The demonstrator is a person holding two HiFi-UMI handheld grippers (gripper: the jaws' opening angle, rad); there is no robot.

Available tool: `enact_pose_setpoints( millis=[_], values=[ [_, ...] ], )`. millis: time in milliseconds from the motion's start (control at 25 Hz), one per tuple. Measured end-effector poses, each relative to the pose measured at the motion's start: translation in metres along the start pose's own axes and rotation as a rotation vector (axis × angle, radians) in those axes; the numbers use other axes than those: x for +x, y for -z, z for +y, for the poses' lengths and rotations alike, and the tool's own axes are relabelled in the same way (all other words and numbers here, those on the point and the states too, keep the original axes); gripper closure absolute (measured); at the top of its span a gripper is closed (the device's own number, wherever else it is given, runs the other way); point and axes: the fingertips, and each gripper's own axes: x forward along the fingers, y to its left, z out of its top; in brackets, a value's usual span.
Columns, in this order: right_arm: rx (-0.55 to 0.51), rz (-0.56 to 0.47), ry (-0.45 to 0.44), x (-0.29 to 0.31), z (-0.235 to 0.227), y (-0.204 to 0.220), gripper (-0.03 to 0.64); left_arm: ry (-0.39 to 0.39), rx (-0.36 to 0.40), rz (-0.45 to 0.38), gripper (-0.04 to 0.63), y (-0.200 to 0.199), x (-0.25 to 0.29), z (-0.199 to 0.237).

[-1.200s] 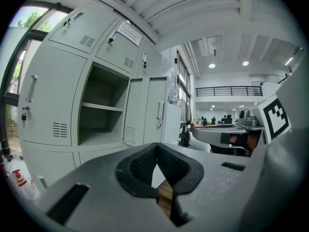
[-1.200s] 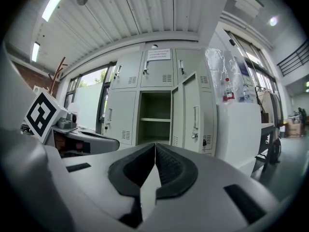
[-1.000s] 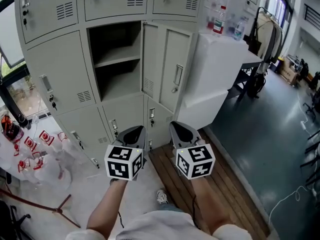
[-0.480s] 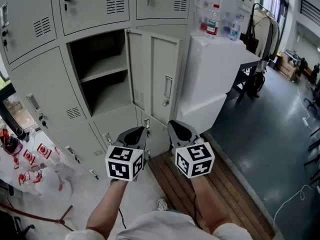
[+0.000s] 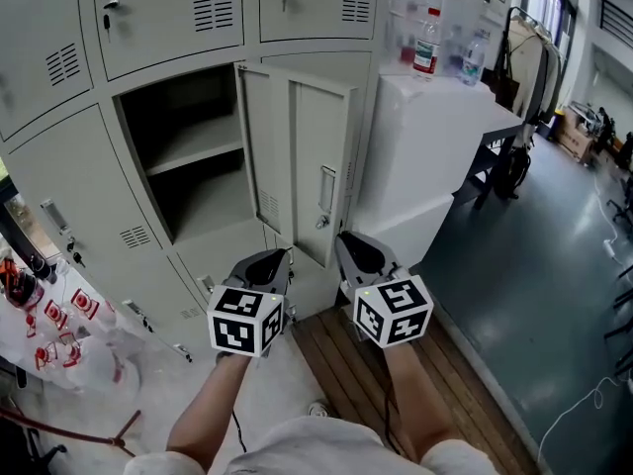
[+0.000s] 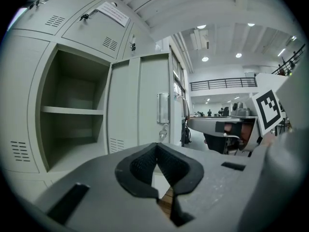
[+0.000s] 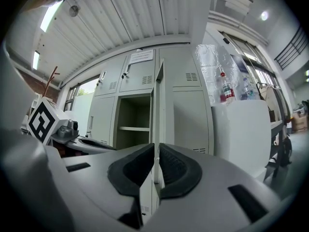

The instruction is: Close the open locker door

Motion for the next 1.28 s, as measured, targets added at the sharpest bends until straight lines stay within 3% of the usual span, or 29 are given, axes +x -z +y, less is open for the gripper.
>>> enact_pose_setpoints(
  millis=[560,840,1280],
  values=[
    [0.004,-0.045,-0.162,0.024,-0.024,-0.023,0.569,-0.061,-0.008,-0.014,0.589,-0.011,0.034,0.018],
    [0.061,-0.077,-0.276,0.03,-0.034,-0.028,0.523,-0.097,-0.014,-0.024,0.589,-0.013,0.048,0.022],
    [0.092,-0.102,-0.424,0.038,-0.036,-0.027,0.52,-0.153,-0.022,-0.029,0.589,-0.014,0.055,0.027]
  ],
)
